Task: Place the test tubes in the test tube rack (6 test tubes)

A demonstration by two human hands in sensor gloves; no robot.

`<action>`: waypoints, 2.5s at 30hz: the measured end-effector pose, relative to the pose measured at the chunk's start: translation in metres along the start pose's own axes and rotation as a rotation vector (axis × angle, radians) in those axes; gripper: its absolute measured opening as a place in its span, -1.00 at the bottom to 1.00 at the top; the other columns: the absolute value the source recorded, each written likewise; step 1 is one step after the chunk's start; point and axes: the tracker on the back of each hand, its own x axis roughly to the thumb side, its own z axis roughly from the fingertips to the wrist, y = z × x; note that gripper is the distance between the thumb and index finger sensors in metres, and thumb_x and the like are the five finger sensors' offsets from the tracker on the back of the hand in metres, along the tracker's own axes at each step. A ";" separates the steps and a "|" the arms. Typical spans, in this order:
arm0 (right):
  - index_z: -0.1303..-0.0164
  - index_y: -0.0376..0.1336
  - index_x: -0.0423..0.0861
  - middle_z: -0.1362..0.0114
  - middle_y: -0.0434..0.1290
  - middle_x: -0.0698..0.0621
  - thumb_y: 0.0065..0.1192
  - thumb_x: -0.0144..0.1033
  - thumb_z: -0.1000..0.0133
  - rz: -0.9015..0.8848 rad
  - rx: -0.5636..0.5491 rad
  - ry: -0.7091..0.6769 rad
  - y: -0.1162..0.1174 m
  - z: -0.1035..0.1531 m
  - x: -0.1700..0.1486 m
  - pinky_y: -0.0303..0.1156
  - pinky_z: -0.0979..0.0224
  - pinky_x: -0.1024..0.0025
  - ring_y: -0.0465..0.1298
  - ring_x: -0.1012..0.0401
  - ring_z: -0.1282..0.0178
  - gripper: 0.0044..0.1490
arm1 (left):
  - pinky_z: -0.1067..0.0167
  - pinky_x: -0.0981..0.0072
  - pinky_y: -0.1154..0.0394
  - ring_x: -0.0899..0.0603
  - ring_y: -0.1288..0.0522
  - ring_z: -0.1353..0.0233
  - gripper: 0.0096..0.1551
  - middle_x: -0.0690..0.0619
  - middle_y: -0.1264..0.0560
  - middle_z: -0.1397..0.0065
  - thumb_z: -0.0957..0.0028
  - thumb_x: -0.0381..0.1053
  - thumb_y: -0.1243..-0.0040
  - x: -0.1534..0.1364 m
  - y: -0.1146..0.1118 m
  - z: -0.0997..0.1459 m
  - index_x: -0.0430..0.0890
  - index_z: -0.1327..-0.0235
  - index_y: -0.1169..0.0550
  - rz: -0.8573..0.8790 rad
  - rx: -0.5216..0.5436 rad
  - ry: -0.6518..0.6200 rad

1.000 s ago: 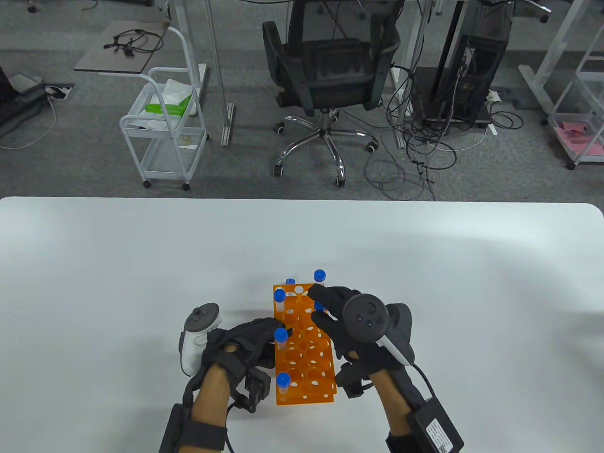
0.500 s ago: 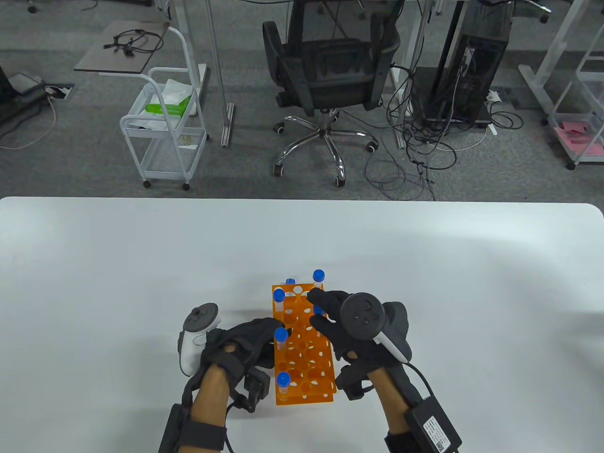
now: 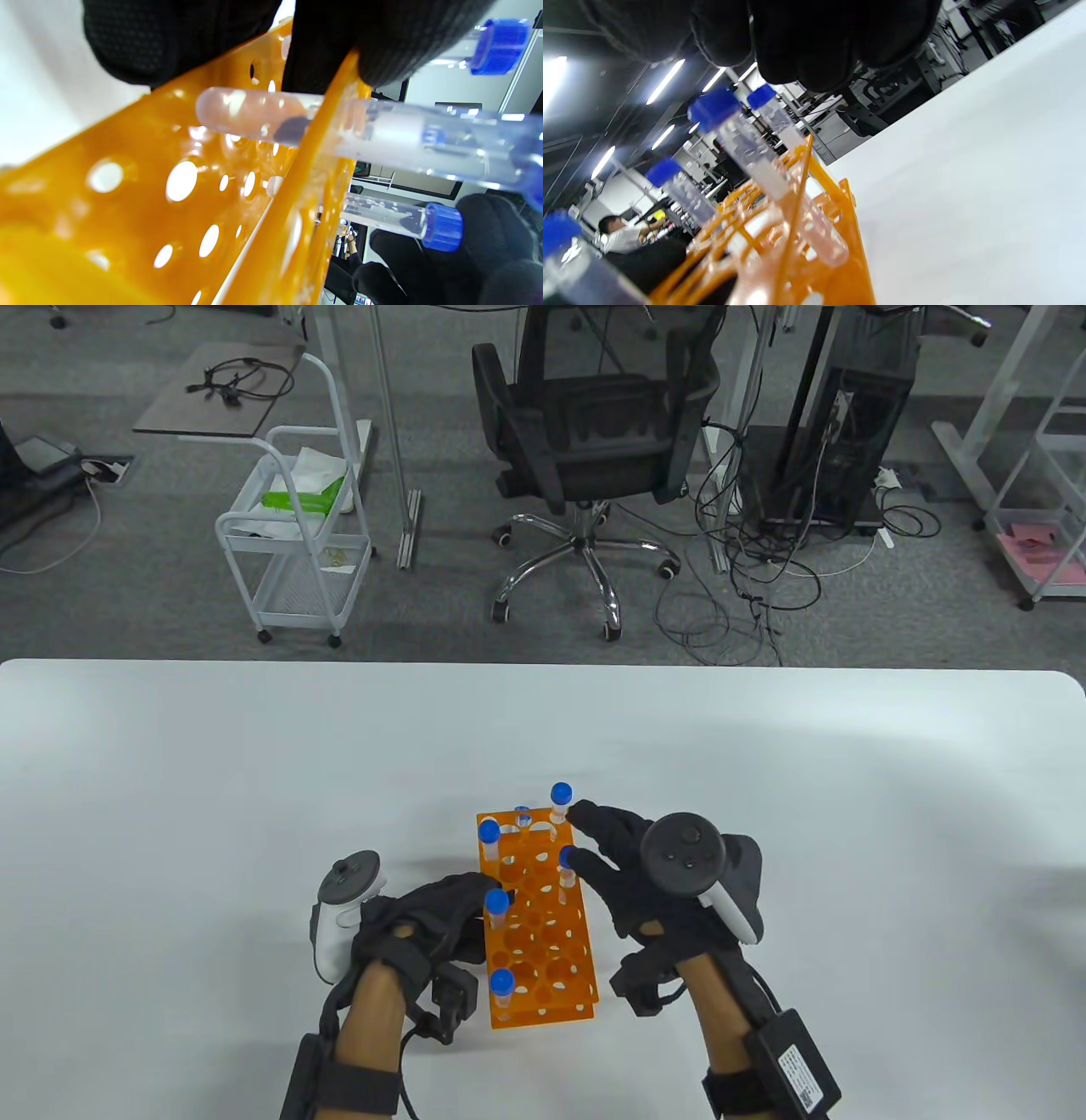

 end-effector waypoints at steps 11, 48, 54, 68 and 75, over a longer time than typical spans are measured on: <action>-0.49 0.14 0.32 -0.58 0.35 0.21 0.22 0.20 -0.03 0.056 0.148 0.365 0.026 -0.079 -0.032 0.47 -0.47 0.25 0.48 0.18 -0.45 -0.23 | 0.00 -0.01 -0.57 -0.30 -0.59 -0.18 -0.54 -0.27 -0.47 -0.45 0.02 0.22 -0.25 0.011 0.025 0.013 0.01 0.05 -0.76 -0.002 0.056 -0.037; -0.27 0.31 0.19 -0.23 0.60 0.17 0.46 0.12 0.09 0.497 0.142 0.422 0.131 -0.154 -0.012 0.61 -0.10 0.22 0.68 0.17 -0.04 -0.29 | 0.01 0.02 -0.57 -0.30 -0.59 -0.18 -0.55 -0.27 -0.47 -0.45 -0.01 0.23 -0.24 0.010 0.053 0.032 0.03 0.04 -0.75 0.037 0.040 0.019; -0.36 0.27 0.15 -0.30 0.55 0.14 0.46 0.08 0.07 0.315 0.120 0.379 0.090 -0.128 -0.014 0.58 -0.15 0.17 0.64 0.15 -0.12 -0.23 | 0.01 0.02 -0.57 -0.29 -0.59 -0.18 -0.55 -0.27 -0.47 -0.45 0.00 0.24 -0.24 0.012 0.048 0.031 0.03 0.04 -0.75 0.008 0.045 0.012; -0.37 0.26 0.18 -0.38 0.50 0.13 0.48 0.01 0.04 0.040 -0.015 0.263 0.010 -0.025 -0.019 0.54 -0.22 0.14 0.60 0.12 -0.21 -0.26 | 0.00 0.02 -0.57 -0.29 -0.59 -0.19 -0.54 -0.27 -0.47 -0.46 -0.01 0.23 -0.23 0.011 0.028 0.025 0.06 -0.04 -0.71 0.000 0.044 0.006; -0.37 0.24 0.18 -0.42 0.47 0.11 0.48 -0.02 0.03 -0.016 -0.112 0.219 0.000 0.016 -0.029 0.54 -0.23 0.14 0.58 0.12 -0.24 -0.26 | 0.00 0.01 -0.57 -0.30 -0.59 -0.19 -0.54 -0.27 -0.47 -0.46 -0.01 0.22 -0.23 0.008 0.016 0.018 0.07 -0.07 -0.70 -0.008 0.040 0.022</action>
